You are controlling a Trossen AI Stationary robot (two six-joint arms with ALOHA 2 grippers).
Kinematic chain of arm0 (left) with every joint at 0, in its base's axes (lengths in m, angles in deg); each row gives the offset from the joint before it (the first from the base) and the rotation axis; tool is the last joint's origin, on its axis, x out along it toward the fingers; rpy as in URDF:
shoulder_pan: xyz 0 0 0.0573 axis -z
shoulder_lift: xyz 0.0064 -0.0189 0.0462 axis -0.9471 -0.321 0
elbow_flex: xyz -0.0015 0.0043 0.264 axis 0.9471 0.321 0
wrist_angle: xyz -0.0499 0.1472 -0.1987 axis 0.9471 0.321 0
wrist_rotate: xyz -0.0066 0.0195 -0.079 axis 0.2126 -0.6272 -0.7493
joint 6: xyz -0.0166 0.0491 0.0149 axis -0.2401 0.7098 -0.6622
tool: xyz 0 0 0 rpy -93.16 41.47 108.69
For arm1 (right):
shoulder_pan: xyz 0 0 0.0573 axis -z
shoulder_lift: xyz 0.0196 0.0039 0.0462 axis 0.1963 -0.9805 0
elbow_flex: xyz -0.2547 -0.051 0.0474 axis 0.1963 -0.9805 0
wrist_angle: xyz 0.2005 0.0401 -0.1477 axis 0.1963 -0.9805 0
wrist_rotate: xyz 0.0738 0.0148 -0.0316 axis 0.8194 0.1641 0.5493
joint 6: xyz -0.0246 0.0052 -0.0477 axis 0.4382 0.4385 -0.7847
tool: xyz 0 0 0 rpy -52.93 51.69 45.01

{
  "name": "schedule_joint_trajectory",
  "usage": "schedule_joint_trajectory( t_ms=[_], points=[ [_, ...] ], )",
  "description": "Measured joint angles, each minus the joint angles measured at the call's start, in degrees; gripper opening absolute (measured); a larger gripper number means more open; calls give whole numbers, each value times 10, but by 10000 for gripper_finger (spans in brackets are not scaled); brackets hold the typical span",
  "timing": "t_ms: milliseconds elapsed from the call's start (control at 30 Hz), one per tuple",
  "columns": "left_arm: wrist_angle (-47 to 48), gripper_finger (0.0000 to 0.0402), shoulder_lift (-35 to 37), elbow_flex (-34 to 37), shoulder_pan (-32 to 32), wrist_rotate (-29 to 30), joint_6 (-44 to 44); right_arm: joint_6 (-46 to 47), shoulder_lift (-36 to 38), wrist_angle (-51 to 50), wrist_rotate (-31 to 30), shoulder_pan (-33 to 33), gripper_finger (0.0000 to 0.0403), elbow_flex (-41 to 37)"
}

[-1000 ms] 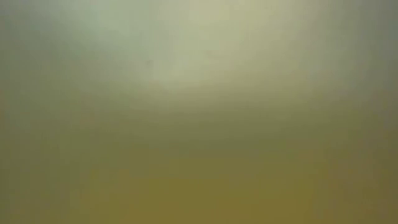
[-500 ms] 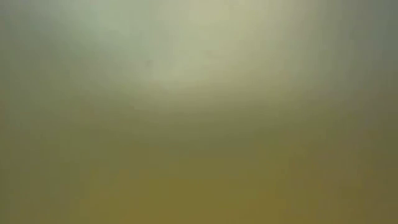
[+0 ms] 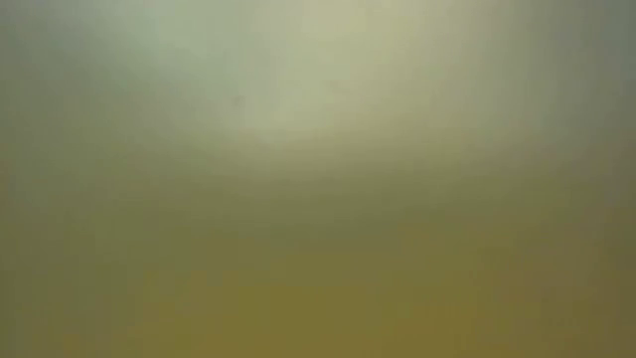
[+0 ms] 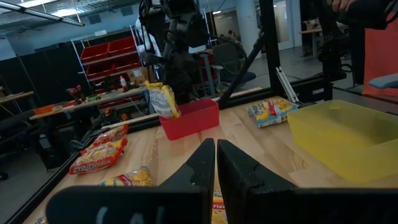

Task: Sort Maruchan noodles
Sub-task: Put the yellow noodle pack into the red bin

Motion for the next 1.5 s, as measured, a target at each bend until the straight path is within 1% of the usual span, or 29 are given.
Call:
schedule_joint_trajectory(
  t_ms=[133,300,433,600,800,933,1033,1167,1333,1400,1500],
  points=[
    [0,25,0,0,0,0,0,70,-11,0,43,0,5,0],
    [0,25,0,0,0,0,0,143,-21,1,59,0,5,16],
    [0,25,0,0,0,0,0,155,-20,2,59,0,5,45],
    [0,25,0,0,0,0,0,170,-20,1,57,0,4,30],
    [0,25,0,0,0,0,0,196,-20,6,19,0,4,-11],
    [0,25,0,0,0,0,0,185,-20,33,-1,-1,4,-43],
    [0,25,0,0,0,0,0,174,-20,43,-34,-5,4,-67],
    [0,25,0,0,0,0,0,171,-20,60,-47,-8,4,-67],
    [0,25,0,0,0,0,0,201,-20,70,19,-3,8,-69],
    [0,25,0,0,0,0,0,221,-20,70,31,0,8,-78],
    [0,25,0,0,0,0,0,231,-20,70,34,8,8,-98]
  ],
)
